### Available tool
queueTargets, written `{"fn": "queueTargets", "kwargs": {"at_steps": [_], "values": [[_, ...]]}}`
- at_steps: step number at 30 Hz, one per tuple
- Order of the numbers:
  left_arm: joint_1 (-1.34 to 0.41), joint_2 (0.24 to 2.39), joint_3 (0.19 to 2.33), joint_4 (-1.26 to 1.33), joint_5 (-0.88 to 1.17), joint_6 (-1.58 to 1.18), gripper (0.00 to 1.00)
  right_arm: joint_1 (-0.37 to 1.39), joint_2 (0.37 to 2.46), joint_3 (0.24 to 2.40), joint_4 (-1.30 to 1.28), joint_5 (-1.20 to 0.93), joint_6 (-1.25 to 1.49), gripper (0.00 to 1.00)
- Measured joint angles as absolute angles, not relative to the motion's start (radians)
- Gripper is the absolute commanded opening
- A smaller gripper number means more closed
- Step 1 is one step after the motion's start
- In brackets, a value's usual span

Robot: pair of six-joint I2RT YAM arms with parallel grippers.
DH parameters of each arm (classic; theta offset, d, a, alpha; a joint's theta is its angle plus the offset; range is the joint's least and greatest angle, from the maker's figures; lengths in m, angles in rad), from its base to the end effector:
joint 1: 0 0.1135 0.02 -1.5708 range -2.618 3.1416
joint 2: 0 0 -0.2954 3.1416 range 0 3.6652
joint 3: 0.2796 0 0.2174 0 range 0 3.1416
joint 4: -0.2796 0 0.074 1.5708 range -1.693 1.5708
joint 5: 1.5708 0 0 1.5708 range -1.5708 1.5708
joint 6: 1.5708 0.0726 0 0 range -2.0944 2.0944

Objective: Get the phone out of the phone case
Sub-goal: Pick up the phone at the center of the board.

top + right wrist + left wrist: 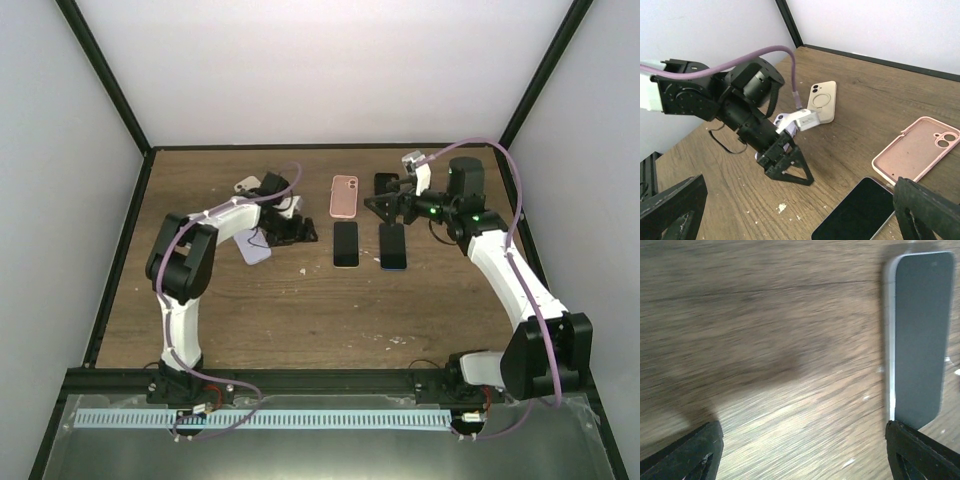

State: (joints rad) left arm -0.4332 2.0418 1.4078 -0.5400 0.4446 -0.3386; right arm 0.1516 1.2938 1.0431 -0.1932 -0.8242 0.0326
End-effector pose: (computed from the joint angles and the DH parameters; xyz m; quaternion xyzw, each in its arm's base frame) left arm 0.3607 -0.2012 0.1726 0.0886 0.9531 -0.2726 0.0968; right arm 0.2568 0.0931 0.3510 -0.2596 0.7606 0.3822 0.4562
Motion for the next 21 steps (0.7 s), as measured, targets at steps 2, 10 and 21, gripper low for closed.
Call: {"fn": "queueTargets", "kwargs": {"at_steps": [2,10,21], "values": [[-0.399,2.016,1.375,-0.562,0.427,-0.314,0.91,0.152,1.293,1.044,-0.199,-0.820,0.027,1.00],[-0.236,1.925,1.274,-0.611,0.360,-0.232,0.91,0.151,1.291,1.052,-0.214,-0.817,0.015,1.00],[-0.136,1.871,1.283,-0.634,0.256,-0.181,0.96,0.149,1.319,1.073,-0.220,-0.835,0.015,1.00]]}}
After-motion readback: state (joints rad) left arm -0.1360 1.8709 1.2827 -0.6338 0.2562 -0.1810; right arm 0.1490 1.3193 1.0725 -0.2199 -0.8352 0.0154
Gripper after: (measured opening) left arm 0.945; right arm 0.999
